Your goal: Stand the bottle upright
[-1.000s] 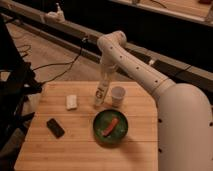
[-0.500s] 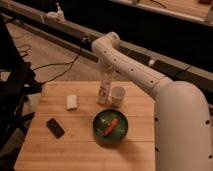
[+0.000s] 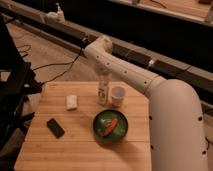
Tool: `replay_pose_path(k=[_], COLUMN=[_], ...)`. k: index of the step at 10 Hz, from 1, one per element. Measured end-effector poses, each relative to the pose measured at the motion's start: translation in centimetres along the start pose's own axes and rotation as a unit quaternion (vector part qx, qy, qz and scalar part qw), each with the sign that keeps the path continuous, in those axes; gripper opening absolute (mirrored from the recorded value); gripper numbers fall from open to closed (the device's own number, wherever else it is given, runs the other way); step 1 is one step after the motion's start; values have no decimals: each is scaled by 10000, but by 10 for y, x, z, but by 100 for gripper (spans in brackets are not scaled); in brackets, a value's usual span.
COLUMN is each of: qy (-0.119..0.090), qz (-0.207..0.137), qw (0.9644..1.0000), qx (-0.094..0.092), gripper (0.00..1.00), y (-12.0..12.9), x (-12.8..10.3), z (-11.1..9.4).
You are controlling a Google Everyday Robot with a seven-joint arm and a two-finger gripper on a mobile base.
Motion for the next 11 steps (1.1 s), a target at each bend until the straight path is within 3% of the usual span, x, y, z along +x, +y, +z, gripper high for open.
replay_pose_path(k=[1, 5, 8, 9, 11], qy=[-14, -140, -493, -694, -814], qz=[18, 89, 300, 423, 500], qw=[10000, 9998, 9980, 9961, 9946], qx=[28, 147, 256, 350, 399], gripper=[7, 46, 76, 80, 80], y=[-2, -2, 7, 7, 8], x=[-3, -19, -30, -33, -34], z=[0, -5, -9, -11, -13])
